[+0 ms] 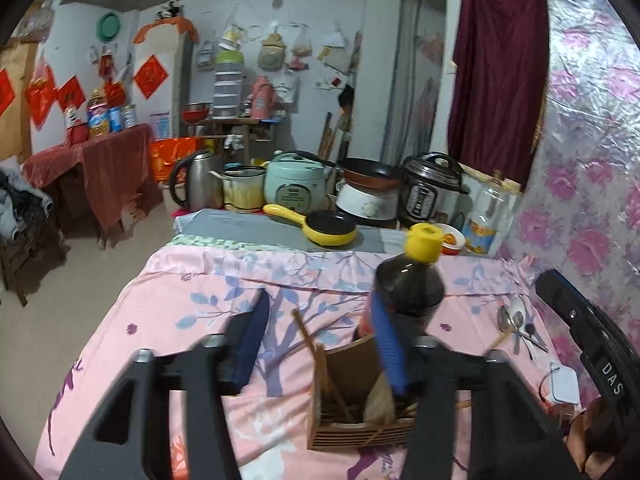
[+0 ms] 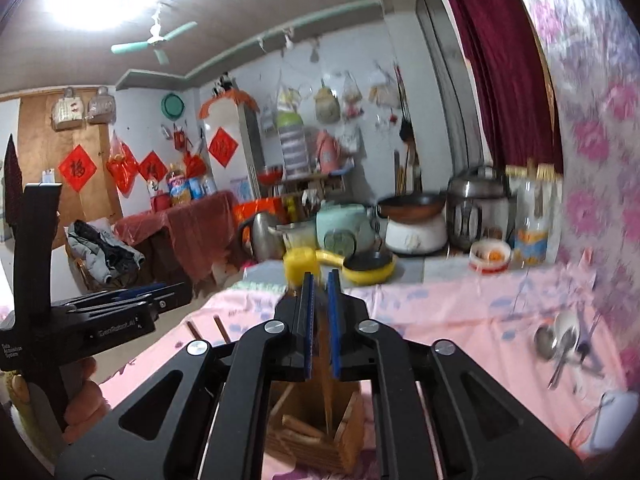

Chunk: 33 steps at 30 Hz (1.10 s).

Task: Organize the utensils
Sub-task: 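Carry the chopstick with the right tool and insert it into the holder, then open the right tool and move it back toward the loose chopsticks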

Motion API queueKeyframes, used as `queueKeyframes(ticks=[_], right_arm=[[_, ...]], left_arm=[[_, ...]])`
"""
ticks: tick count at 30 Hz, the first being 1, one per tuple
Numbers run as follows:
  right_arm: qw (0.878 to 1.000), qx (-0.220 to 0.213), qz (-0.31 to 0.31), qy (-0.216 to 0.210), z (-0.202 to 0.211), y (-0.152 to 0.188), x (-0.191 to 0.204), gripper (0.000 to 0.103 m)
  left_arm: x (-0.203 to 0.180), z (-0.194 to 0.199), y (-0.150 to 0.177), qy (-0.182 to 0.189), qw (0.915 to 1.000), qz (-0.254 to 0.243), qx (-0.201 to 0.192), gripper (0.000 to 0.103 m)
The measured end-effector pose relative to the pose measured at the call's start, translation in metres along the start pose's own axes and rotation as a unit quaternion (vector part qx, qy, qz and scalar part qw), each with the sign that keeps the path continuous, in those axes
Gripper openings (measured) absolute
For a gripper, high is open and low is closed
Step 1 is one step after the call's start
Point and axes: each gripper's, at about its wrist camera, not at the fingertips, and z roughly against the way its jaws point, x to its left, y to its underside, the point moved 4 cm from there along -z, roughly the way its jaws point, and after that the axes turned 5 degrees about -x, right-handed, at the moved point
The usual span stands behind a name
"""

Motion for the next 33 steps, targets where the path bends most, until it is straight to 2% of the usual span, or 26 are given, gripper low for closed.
queueKeyframes(ticks=[3, 8, 15, 24, 28, 33], right_arm=[[1.000, -0.008, -0.001, 0.005, 0.010, -0.004, -0.001, 0.013], [1.000, -0.027, -0.001, 0.010, 0.034, -0.016, 0.003, 0.021], [0.999, -0.043, -0.004, 0.010, 0.070, -0.019, 0.014, 0.029], [0.998, -0.057, -0.016, -0.002, 0.117, -0.015, 0.026, 0.039], [0.997, -0.076, -0.019, -0.008, 0.149, -0.016, 0.035, 0.049], [0.995, -0.096, -0.021, -0.013, 0.192, -0.011, 0.046, 0.056]], left_arm=[[0.011, 0.007, 0.005, -0.007, 0.9999, 0.007, 0.002, 0.055], [0.030, 0.029, 0.003, -0.024, 0.9993, 0.028, -0.007, 0.065], [0.036, 0.069, 0.009, -0.043, 0.9984, 0.031, -0.019, 0.072], [0.030, 0.113, 0.029, -0.065, 0.9973, 0.019, -0.029, 0.081], [0.021, 0.140, 0.041, -0.071, 0.9965, 0.009, -0.043, 0.087], [0.007, 0.178, 0.059, -0.068, 0.9958, -0.001, -0.061, 0.093]])
